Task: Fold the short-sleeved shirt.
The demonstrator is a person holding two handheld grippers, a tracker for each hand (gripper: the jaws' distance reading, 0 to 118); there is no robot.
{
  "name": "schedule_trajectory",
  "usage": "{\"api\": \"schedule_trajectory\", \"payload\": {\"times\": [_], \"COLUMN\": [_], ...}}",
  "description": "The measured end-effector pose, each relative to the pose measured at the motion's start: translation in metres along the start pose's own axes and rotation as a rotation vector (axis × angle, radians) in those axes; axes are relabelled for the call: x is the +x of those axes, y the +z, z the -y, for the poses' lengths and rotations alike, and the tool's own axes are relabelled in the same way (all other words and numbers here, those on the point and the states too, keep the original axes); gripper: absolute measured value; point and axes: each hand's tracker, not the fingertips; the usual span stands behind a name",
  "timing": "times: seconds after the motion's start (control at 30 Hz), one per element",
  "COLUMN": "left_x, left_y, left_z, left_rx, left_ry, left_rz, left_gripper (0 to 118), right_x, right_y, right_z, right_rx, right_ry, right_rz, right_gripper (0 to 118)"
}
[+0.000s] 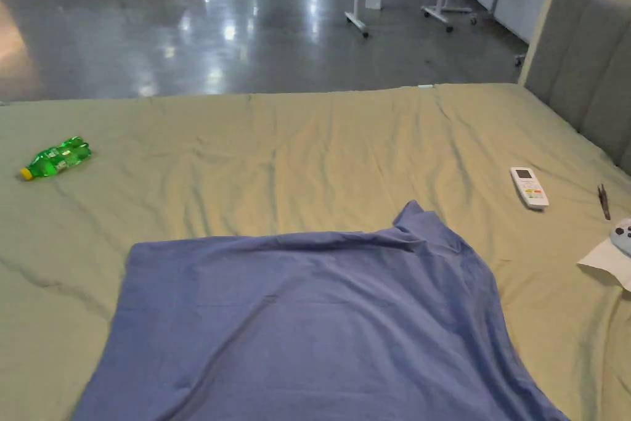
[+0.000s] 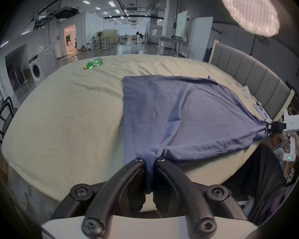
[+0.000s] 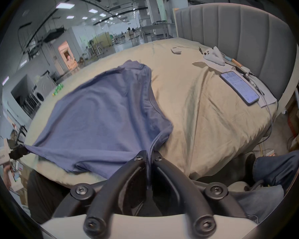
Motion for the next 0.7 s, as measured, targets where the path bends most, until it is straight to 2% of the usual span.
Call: {"api": "schedule_trajectory", "payload": {"times": [0.07, 0.3, 0.47, 0.7], "left_x": [-0.005, -0.020, -0.048, -0.057], "left_y": [0.000, -0.034, -0.079, -0.161], "left_z": [-0.006, -0.032, -0.078, -0.126], "left_rx": [0.011, 0.016, -0.005, -0.109], "left_ry": [-0.009, -0.019, 0.041, 0.115], "left_rz": [-0.007, -0.005, -0.014, -0.029], "left_gripper": [6, 6, 6, 6], "right_x": [0.003, -0.004, -0.012, -0.025], "right_y": [0.001, -0.022, -0.072, -0.179], "right_z": [-0.006, -0.061, -0.131, -0.190], "right_rx": [0.000, 0.050, 0.062, -0.047], "right_ry": [-0.015, 0.012, 0.000, -0.049], "right_rz": [-0.024, -0.056, -0.058, -0.028], "right_gripper": [5, 5, 5, 5]}}
